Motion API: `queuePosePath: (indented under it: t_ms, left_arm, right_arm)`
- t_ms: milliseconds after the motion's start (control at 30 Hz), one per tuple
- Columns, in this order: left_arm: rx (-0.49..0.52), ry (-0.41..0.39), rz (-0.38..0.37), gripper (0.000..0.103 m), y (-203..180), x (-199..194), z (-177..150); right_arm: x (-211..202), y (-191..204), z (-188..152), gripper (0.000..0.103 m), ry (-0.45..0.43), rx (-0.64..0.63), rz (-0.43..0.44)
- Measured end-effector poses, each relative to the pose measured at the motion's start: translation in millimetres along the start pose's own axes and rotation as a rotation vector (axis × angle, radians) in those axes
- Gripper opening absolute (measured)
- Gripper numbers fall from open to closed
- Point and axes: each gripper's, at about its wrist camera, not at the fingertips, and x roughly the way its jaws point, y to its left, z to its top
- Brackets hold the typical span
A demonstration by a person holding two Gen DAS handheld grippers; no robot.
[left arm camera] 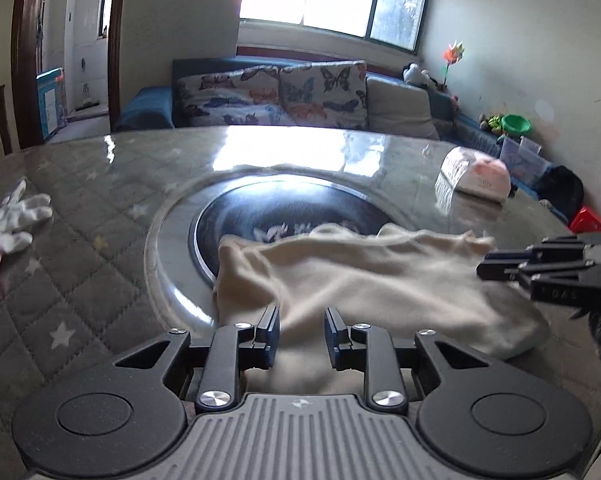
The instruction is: Fold clothes
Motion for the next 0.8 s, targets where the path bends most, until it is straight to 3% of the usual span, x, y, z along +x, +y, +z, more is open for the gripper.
queuePosePath:
  t_ms: [133, 233, 467, 800]
  left_arm:
    - [0.000, 0.019, 0.014, 0.027, 1.1, 21.8, 8.4]
    - [-0.004, 0.055, 0.077, 0.026, 9.6, 37.2, 7.3]
    - [0.019, 0.023, 0.070, 0.028, 8.2, 32.1, 7.4]
    - [-0.034, 0.006, 0.044, 0.033, 19.8, 26.7, 12.4]
  right_arm:
    - [8.4, -3.1, 3.6, 0.017, 0.004, 0.007, -0.006]
    - [16.6, -9.9, 2.6, 0.017, 0.029, 0.028, -0.032]
    - [15.0, -9.1, 6.5, 0.021, 0.016, 0.022, -0.029]
    - [15.8, -15.4, 10.7, 0.023, 0.010, 0.043, -0.034]
